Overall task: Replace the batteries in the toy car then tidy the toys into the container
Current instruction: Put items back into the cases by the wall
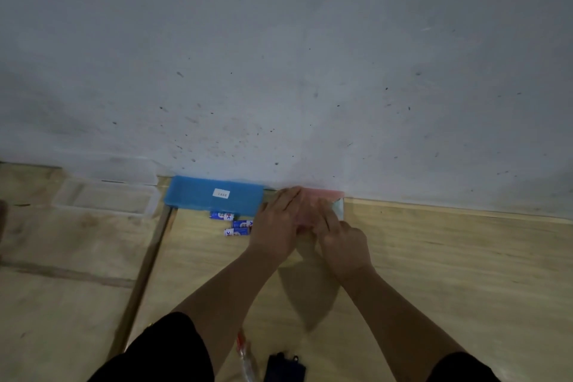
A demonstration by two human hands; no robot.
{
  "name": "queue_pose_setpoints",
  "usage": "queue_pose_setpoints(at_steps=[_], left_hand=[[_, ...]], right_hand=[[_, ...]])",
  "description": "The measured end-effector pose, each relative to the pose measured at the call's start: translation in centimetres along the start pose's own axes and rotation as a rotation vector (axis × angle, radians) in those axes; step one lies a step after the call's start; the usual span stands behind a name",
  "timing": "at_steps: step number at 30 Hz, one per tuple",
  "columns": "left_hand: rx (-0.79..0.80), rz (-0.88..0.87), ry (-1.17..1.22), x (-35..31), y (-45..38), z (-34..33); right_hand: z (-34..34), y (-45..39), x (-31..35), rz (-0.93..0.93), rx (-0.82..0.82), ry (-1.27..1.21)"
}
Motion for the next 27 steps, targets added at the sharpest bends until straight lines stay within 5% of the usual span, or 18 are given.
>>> queue_pose_setpoints(at_steps=[14, 21, 27], left_hand=[[0.044, 0.083, -0.058, -0.3, 0.2, -0.4], [0.04, 0.078, -0.072, -0.3, 0.2, -0.5], [-0.326, 0.019, -0.044, 0.0, 1.3, 1.2]], right_hand=[[0.7, -0.2, 1.9, 0.244, -0.122, 0.385], [2.6, -0.7, 1.6, 0.259, -0.111, 0.288], [3.9, -0.1, 1.1, 0.348, -0.311, 0.456]])
Point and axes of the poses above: each hand's wrist, its own y-axis away from the middle knuckle, its own z-axis out of the back of the hand, x = y × z, the point moved 9 cm from there along -y, towards the middle knuckle, and after that the axes turned 11 degrees about x, right-handed, at the moved point
